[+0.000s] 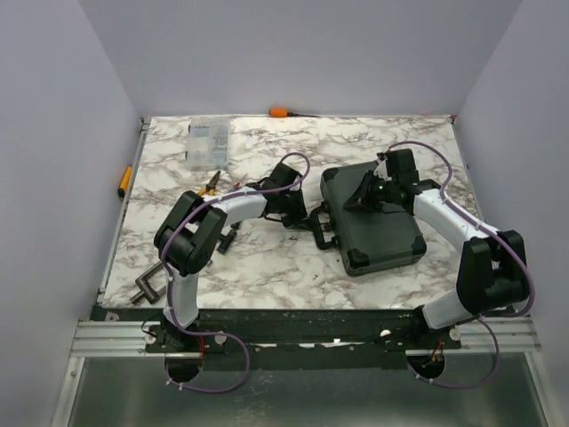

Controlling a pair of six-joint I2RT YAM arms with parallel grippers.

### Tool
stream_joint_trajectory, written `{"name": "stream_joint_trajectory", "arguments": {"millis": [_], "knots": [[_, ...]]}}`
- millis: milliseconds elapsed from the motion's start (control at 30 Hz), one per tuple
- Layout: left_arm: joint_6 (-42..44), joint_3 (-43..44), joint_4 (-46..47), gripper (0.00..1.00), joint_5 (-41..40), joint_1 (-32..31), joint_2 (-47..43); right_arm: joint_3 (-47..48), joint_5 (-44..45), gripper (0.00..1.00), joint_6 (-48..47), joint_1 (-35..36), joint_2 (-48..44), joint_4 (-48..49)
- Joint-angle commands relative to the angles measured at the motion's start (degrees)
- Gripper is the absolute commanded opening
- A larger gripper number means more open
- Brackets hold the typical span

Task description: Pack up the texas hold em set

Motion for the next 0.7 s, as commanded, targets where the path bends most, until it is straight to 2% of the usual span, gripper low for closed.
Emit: {"name": "stream_joint_trajectory", "arguments": {"millis": [0,667], "knots": [[-0.4,1.6,0.7,0.00,2.1,0.0,1.2,-5.4,8.4,0.13,-4.7,0.0,6.1,-11.7],[-2.8,4.5,2.6,0.00,6.0,-2.0,0.1,-5.6,7.6,0.11,-4.9,0.0,5.6,-11.7]]}}
